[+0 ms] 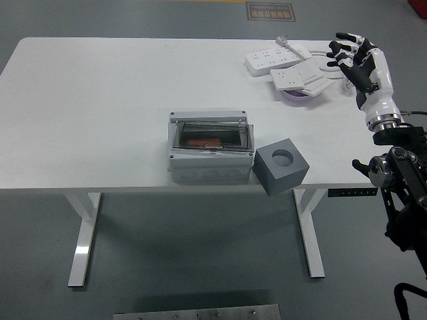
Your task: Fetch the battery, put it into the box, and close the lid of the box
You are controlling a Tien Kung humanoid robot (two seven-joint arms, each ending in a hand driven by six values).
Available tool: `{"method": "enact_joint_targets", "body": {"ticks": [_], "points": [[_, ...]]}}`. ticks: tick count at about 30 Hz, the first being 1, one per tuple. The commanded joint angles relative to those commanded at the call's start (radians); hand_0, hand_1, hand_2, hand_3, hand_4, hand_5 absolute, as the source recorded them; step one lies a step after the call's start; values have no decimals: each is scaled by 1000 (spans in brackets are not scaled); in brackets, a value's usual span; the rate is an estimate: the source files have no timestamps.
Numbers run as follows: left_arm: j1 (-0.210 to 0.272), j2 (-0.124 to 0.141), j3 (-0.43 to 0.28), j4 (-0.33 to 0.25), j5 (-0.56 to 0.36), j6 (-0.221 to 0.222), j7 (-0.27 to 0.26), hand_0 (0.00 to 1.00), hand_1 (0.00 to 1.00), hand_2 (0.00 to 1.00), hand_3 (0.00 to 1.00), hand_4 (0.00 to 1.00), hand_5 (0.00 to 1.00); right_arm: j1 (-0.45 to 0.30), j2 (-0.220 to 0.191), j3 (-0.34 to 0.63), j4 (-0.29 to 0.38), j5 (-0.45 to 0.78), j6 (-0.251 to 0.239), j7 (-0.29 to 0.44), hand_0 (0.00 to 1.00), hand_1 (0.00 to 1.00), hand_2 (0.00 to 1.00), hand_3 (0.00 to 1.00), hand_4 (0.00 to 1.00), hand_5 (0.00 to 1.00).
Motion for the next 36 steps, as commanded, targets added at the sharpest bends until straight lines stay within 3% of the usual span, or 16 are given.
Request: {"method": "enact_joint_targets", "body": {"ticks": [2,3,8,9,14,15,20,21,26,27,32,33,36], "points": [[0,-1,0,0,-1,0,0,622,681,583,596,593,18,-1,-2,3,5,-6,0,0,399,484,530,609,560,60],[0,-1,0,0,-1,0,-1,622,682,583,597,595,18,-2,-3,4,7,-10,1,-1,554,562,568,625,489,2],[0,-3,0,0,-1,1,-1,622,682,583,597,595,18,-2,-7,10,16,-25,21,-16,554,562,568,625,489,2],[0,-3,-1,0,-1,1,-1,623,682,583,598,596,20,-2,-7,11,17,-27,26,-20,632,627,602,649,506,2],[-1,-5,1,1,-3,2,-2,623,682,583,598,596,20,0,-11,17,19,-46,57,-46,632,627,602,649,506,2],[-1,-5,1,1,-3,2,-2,624,682,583,597,596,20,0,-11,18,19,-48,63,-51,697,820,795,800,550,2],[-1,-5,0,1,-2,2,-2,624,682,583,597,596,20,-2,-12,20,18,-49,82,-63,697,820,795,800,550,2],[-1,-5,1,1,-3,2,-2,623,682,584,597,596,21,-2,-12,21,18,-46,83,-64,801,885,874,895,771,2],[0,-6,3,1,-7,2,-4,623,682,584,597,596,21,-3,-15,26,23,-31,81,-57,801,885,874,895,771,2],[0,-6,3,1,-8,2,-5,623,682,583,597,596,21,-3,-15,27,24,-29,79,-55,885,908,902,944,914,62],[1,-5,6,1,-13,2,-6,623,682,583,597,596,21,-3,-18,32,29,-20,71,-46,885,908,902,944,914,62],[1,-5,7,1,-14,2,-7,623,683,584,597,597,21,-3,-19,32,31,-19,70,-45,876,882,873,904,998,307],[1,-4,8,1,-17,2,-8,623,683,584,597,597,21,-2,-20,34,35,-16,67,-43,876,882,873,904,998,307]]}}
